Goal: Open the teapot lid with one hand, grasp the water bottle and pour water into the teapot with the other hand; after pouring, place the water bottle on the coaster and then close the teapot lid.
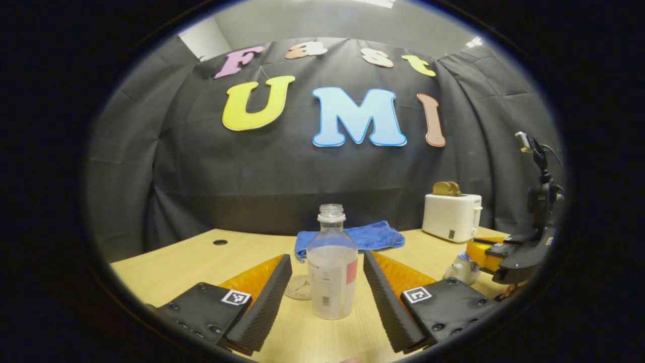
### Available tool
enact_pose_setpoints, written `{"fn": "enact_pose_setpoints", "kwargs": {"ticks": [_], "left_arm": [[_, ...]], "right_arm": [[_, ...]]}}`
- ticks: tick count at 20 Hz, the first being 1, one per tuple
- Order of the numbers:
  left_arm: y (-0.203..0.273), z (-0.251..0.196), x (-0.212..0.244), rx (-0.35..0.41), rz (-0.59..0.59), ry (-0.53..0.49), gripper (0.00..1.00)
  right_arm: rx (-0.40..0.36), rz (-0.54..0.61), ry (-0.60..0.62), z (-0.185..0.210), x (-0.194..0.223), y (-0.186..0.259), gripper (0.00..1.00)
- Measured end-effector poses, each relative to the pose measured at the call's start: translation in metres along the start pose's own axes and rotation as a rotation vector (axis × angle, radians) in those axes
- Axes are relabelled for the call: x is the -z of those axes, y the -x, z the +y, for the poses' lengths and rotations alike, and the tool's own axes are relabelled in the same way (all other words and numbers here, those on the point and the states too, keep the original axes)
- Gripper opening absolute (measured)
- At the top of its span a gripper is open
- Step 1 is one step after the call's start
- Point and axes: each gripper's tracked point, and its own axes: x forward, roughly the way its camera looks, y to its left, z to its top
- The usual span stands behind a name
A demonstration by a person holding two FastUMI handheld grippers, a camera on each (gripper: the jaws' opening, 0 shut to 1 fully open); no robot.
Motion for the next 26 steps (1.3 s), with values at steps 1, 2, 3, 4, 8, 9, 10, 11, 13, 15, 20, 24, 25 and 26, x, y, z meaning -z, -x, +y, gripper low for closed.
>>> {"fn": "enact_pose_setpoints", "kwargs": {"ticks": [1,2,3,4,8,9,10,11,13,15,20,24,25,26], "left_arm": [[-0.001,0.001,-0.002,0.0,-0.005,-0.002,0.99],[0.0,0.001,-0.005,-0.002,-0.011,-0.006,0.99],[-0.001,0.001,-0.007,-0.001,-0.016,-0.009,0.99],[-0.001,0.001,-0.005,0.0,-0.017,-0.009,0.99],[-0.007,-0.001,0.004,0.007,0.005,-0.004,0.99],[-0.009,-0.002,0.005,0.009,0.009,-0.003,0.99],[-0.01,-0.001,0.006,0.006,0.008,0.0,0.99],[-0.012,0.0,0.006,0.005,0.011,0.004,0.99],[-0.02,-0.001,0.01,0.009,0.027,0.023,0.99],[-0.027,-0.001,0.013,0.007,0.037,0.019,0.99],[-0.041,-0.003,0.025,-0.006,0.064,-0.002,0.99],[-0.055,-0.002,0.031,-0.006,0.075,0.001,1.0],[-0.059,-0.002,0.033,-0.005,0.079,0.006,1.0],[-0.064,-0.001,0.036,-0.004,0.086,0.008,1.0]], "right_arm": [[-0.005,-0.004,0.003,0.0,-0.001,0.0,0.15],[-0.017,-0.018,-0.007,0.002,-0.006,0.002,0.15],[0.007,-0.006,-0.013,-0.004,-0.016,-0.015,0.15],[0.009,-0.013,-0.017,-0.003,-0.003,0.0,0.02],[0.0,-0.029,-0.004,-0.001,-0.008,0.002,0.02],[0.002,-0.051,0.001,-0.002,-0.016,0.006,0.02],[0.001,-0.075,0.007,-0.001,-0.023,0.009,0.02],[-0.001,-0.101,0.016,0.0,-0.031,0.014,0.02],[-0.027,-0.146,0.035,0.007,-0.043,0.026,0.01],[-0.05,-0.152,0.036,0.012,-0.044,0.035,0.02],[-0.089,-0.161,0.042,0.02,-0.043,0.05,0.01],[-0.099,-0.168,0.054,0.022,-0.043,0.056,0.02],[-0.101,-0.164,0.05,0.022,-0.041,0.056,0.01],[-0.104,-0.161,0.047,0.023,-0.04,0.056,0.02]]}}
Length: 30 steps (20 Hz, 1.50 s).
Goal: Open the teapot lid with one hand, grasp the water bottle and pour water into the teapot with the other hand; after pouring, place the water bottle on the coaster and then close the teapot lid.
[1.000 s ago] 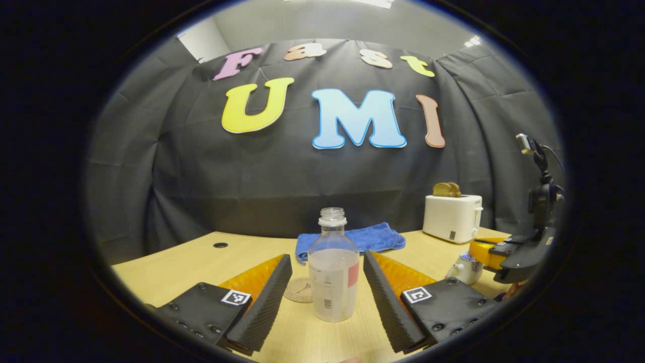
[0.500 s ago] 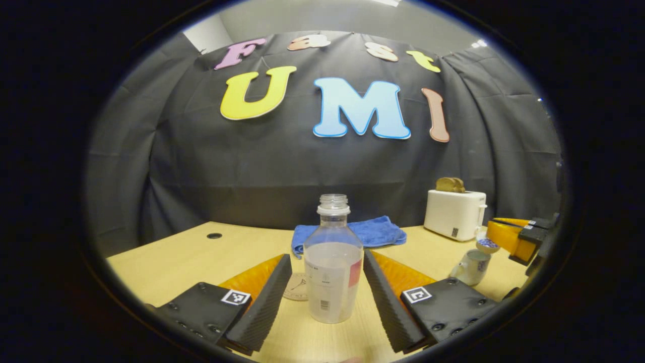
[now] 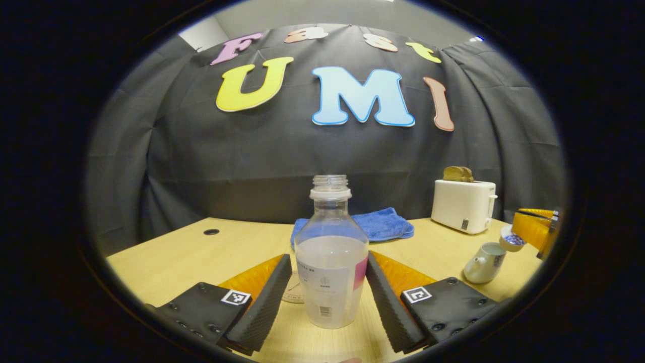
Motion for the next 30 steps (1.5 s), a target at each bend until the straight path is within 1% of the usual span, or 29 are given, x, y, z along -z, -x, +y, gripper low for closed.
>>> {"fn": "enact_pose_setpoints", "kwargs": {"ticks": [2,5,7,8,11,16,18,23,25,28,30], "left_arm": [[-0.01,0.0,0.006,0.002,0.014,0.011,1.0],[-0.018,-0.001,0.006,0.006,0.009,-0.005,1.0],[-0.014,0.003,0.005,-0.006,0.012,-0.012,0.89],[-0.014,0.004,0.007,-0.007,0.017,-0.011,0.89],[-0.009,0.006,0.006,-0.005,0.03,0.011,0.88],[0.004,0.006,-0.002,-0.007,0.027,-0.008,0.88],[0.007,0.004,-0.012,-0.022,0.002,-0.061,0.88],[0.011,-0.017,-0.024,0.002,-0.02,-0.153,0.88],[0.012,-0.021,-0.026,-0.006,-0.024,-0.202,0.87],[0.013,-0.033,-0.022,0.006,-0.009,-0.289,0.87],[0.011,-0.042,-0.019,0.019,0.005,-0.369,0.87]], "right_arm": [[-0.001,0.002,0.002,0.0,0.001,0.002,0.02],[-0.001,-0.002,0.01,0.0,0.001,0.008,0.02],[-0.006,-0.004,0.014,0.0,0.002,0.014,0.02],[-0.009,-0.007,0.014,0.0,0.001,0.019,0.01],[-0.011,-0.019,0.007,-0.001,-0.003,0.045,0.02],[-0.032,-0.05,0.012,0.002,-0.016,0.101,0.01],[-0.062,-0.049,-0.007,0.007,-0.016,0.134,0.02],[-0.074,-0.041,-0.019,0.005,-0.008,0.192,0.01],[-0.07,-0.04,0.001,0.002,-0.002,0.205,0.01],[-0.069,-0.02,-0.044,-0.001,0.014,0.22,0.02],[-0.048,-0.004,-0.058,-0.009,0.023,0.223,0.01]]}}
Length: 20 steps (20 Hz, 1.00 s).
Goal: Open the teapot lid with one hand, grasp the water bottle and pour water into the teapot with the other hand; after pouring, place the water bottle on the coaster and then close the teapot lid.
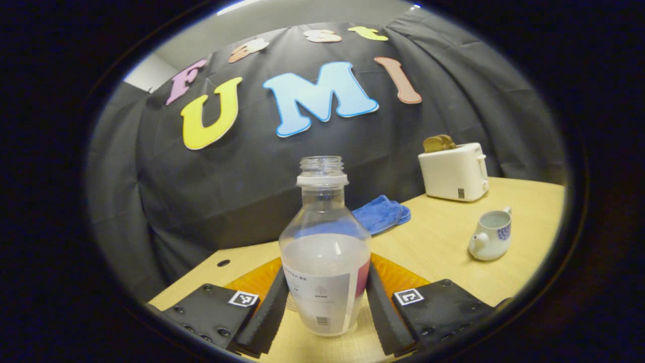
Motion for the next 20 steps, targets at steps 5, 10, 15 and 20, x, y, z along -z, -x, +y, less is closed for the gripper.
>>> {"fn": "enact_pose_setpoints", "kwargs": {"ticks": [5,10,15,20], "left_arm": [[0.0,-0.025,-0.004,-0.009,0.018,-0.322,0.88],[0.002,-0.058,-0.024,0.014,-0.051,-0.554,0.87],[0.0,-0.083,-0.026,0.051,-0.057,-0.696,0.87],[-0.008,-0.1,-0.02,0.097,-0.039,-0.809,0.87]], "right_arm": [[0.026,0.043,-0.04,-0.011,0.022,0.002,0.02],[0.031,0.053,-0.051,-0.016,0.027,0.0,0.01],[0.036,0.04,-0.059,-0.02,0.026,0.002,0.01],[0.04,0.053,-0.082,-0.025,0.03,0.002,0.01]]}}
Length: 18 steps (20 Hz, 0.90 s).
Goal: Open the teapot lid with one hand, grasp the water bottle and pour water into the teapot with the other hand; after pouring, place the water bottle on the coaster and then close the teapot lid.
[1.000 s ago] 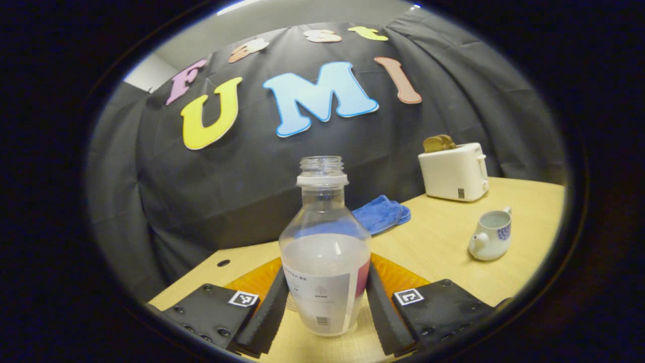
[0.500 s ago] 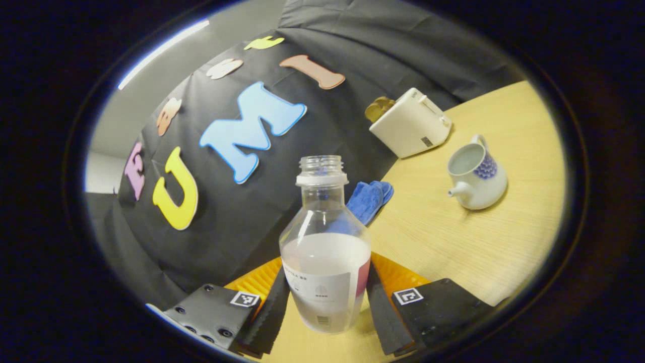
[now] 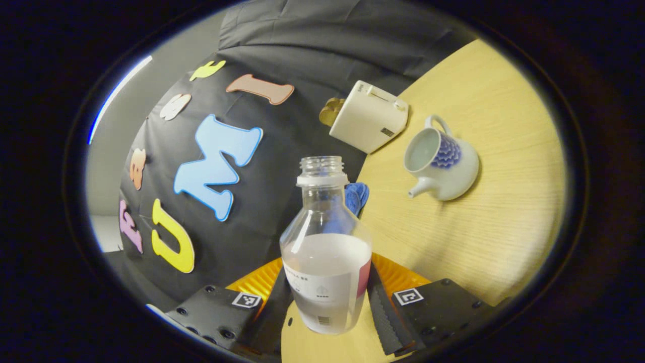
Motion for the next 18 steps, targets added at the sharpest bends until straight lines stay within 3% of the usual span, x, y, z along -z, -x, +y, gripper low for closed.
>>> {"fn": "enact_pose_setpoints", "kwargs": {"ticks": [8,18], "left_arm": [[-0.005,-0.018,-0.023,0.023,-0.014,-0.189,0.87],[-0.013,-0.039,-0.028,0.077,0.015,-0.348,0.87]], "right_arm": [[-0.002,0.009,-0.03,-0.005,0.002,-0.002,0.01],[0.0,0.028,-0.07,-0.012,0.007,-0.004,0.01]]}}
